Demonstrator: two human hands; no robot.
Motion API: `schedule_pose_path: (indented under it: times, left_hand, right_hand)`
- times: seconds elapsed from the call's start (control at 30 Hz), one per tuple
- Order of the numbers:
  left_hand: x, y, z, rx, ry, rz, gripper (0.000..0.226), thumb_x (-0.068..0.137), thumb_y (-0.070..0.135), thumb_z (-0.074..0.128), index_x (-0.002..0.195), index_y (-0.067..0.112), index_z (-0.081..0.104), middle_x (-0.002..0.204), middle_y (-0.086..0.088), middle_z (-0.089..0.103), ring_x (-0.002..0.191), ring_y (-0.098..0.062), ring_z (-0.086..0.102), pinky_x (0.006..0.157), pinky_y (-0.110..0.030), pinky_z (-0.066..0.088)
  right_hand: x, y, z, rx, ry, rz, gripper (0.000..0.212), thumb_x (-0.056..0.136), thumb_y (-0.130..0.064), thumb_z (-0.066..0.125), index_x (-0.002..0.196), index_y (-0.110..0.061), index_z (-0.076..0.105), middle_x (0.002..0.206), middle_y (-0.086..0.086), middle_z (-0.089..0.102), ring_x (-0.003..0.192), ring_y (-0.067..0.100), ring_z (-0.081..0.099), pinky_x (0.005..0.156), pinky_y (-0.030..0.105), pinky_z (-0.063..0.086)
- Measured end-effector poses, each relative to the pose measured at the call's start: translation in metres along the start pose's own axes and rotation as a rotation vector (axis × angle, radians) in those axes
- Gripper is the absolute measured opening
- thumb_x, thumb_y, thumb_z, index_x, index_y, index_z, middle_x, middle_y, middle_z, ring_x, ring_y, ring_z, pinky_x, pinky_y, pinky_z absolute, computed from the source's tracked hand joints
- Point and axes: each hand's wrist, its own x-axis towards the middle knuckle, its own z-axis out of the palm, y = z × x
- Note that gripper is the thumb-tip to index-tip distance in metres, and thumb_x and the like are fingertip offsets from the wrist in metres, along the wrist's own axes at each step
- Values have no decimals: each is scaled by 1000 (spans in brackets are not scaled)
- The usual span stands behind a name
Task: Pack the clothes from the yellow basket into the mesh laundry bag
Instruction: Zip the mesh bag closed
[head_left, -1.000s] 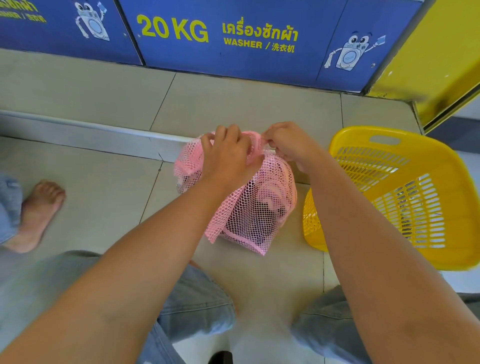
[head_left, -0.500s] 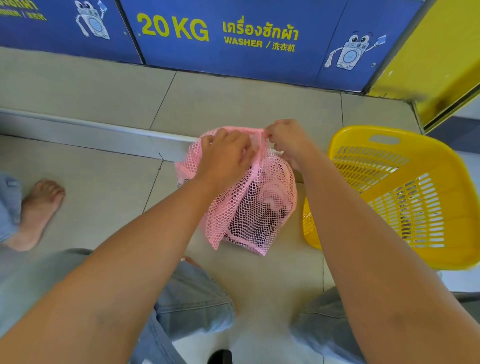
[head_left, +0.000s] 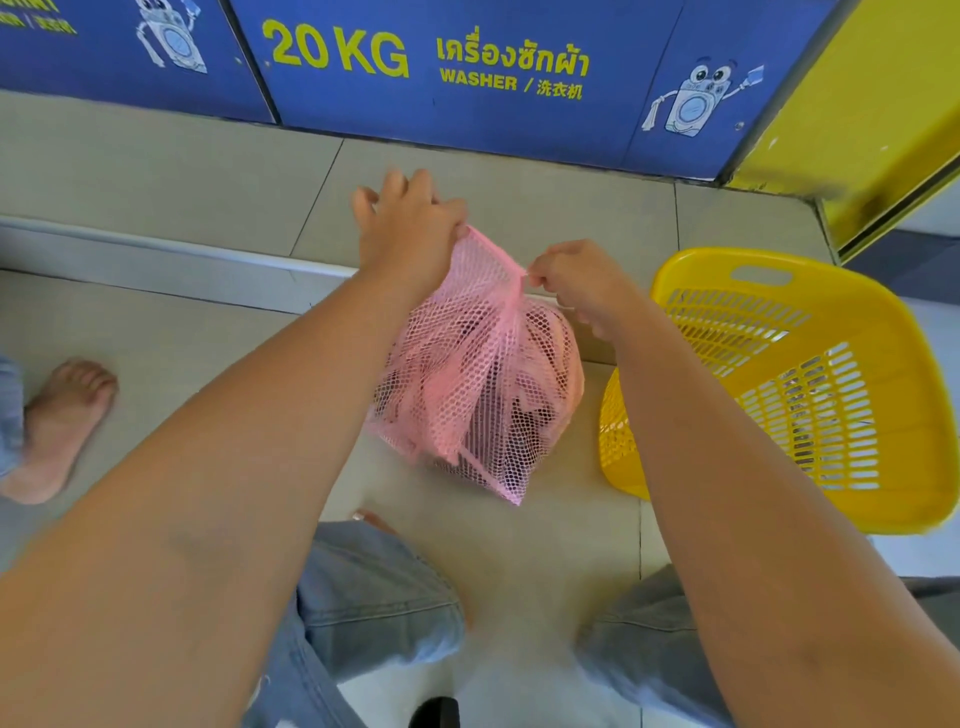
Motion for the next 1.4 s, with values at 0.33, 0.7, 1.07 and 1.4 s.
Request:
schedule_pose_path:
  times: [0.33,0.7,1.07,1.4]
  left_hand:
    - [-3,-12,-5,252,-139,-77,40,96,12,56,134,24,59,143,-12,48,140,-34,32,117,-58,18]
    - [-21,17,10,-45,-175,351,23,100,39,53,111,26,70,123,9,65,138,-25,38,116,-59,11]
    - [-29,-11,4,-33,-48,-47,26,105,27,47,121,19,66,127,-8,58,125,-35,43,105,-56,33]
    - [-67,-30,51,-336,-385,-483,42,105,37,31,133,30,60,157,-4,39,145,-35,31,115,-72,18]
  right_hand:
    - [-3,15,3,-185,-15,68,19,86,-14,53,67,-11,56,64,1,52,56,17,46,49,25,33]
    - [-7,18,-2,-53,-100,13,10,79,-12,58,71,-16,62,58,-3,50,52,13,43,48,23,32]
    - [-21,18,31,-277,-313,82,25,86,-6,55,64,-14,45,58,0,36,46,13,31,37,17,26]
    - [-13,52,55,-390,-380,104,21,91,-24,58,73,-13,56,68,4,53,55,15,47,59,25,42]
